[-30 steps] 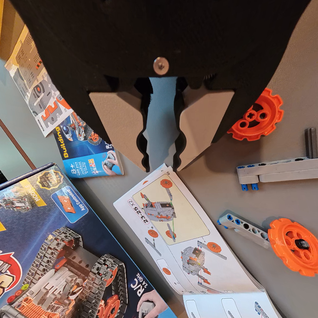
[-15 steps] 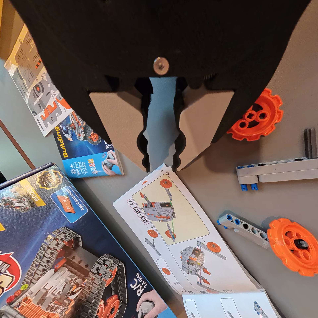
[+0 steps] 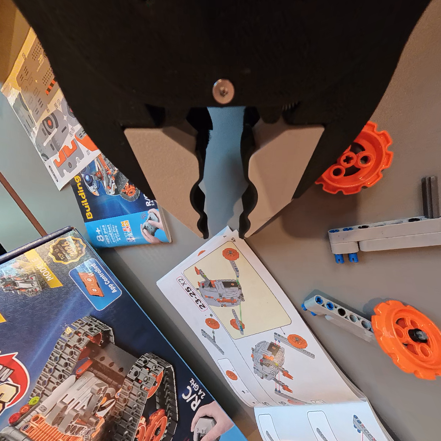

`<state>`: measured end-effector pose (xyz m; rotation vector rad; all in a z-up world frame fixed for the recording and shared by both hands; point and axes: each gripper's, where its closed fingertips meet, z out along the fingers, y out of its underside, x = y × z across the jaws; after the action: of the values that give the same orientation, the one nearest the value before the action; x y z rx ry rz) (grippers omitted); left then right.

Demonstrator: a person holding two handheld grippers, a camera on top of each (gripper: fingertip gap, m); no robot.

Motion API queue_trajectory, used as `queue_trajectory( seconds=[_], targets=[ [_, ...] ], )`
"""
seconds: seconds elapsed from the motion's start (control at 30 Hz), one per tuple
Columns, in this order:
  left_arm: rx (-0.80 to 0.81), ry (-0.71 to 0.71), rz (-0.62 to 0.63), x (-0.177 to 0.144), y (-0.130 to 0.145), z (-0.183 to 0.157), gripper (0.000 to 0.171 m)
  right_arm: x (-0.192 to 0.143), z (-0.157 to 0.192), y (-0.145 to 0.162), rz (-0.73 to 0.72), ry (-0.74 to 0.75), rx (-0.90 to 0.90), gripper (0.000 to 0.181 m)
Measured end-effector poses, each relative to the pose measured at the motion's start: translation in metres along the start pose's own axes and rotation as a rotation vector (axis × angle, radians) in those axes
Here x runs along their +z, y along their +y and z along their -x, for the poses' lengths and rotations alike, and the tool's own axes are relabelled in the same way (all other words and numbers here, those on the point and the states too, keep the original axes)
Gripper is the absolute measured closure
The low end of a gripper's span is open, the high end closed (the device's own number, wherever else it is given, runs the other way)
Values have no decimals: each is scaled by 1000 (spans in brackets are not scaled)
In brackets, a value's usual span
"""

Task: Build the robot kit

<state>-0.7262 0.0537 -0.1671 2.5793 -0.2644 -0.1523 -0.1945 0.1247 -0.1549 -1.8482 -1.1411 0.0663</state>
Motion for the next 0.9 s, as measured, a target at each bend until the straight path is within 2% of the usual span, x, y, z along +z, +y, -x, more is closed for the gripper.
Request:
queue_trajectory(
  seconds=[0.13, 0.2, 0.23, 0.37, 0.53, 0.6, 0.67, 0.77, 0.9],
  targets=[
    [62, -6, -22, -4, -5, -7, 92, 0, 0, 0, -1, -1, 3, 156],
    [133, 14, -81, -11, -15, -20, 108, 0, 0, 0, -1, -1, 4, 156],
    [173, 46, -114, -15, -20, -31, 121, 0, 0, 0, -1, -1, 4, 156],
    [266, 93, -203, -29, -37, -56, 124, 0, 0, 0, -2, -1, 8, 156],
    [282, 181, -371, -59, -53, -71, 139, 0, 0, 0, -2, -1, 6, 157],
    [251, 198, -435, -71, -54, -68, 134, 0, 0, 0, -3, -2, 5, 157],
    [192, 137, -444, -71, -47, -51, 129, 0, 0, 0, -2, -2, 4, 157],
    [28, 44, -384, -61, -29, -16, 122, 0, 0, 0, -2, -2, 3, 157],
    [-126, 27, -239, -38, -1, 9, 105, 0, 0, 0, -3, -3, 5, 158]
  ],
)
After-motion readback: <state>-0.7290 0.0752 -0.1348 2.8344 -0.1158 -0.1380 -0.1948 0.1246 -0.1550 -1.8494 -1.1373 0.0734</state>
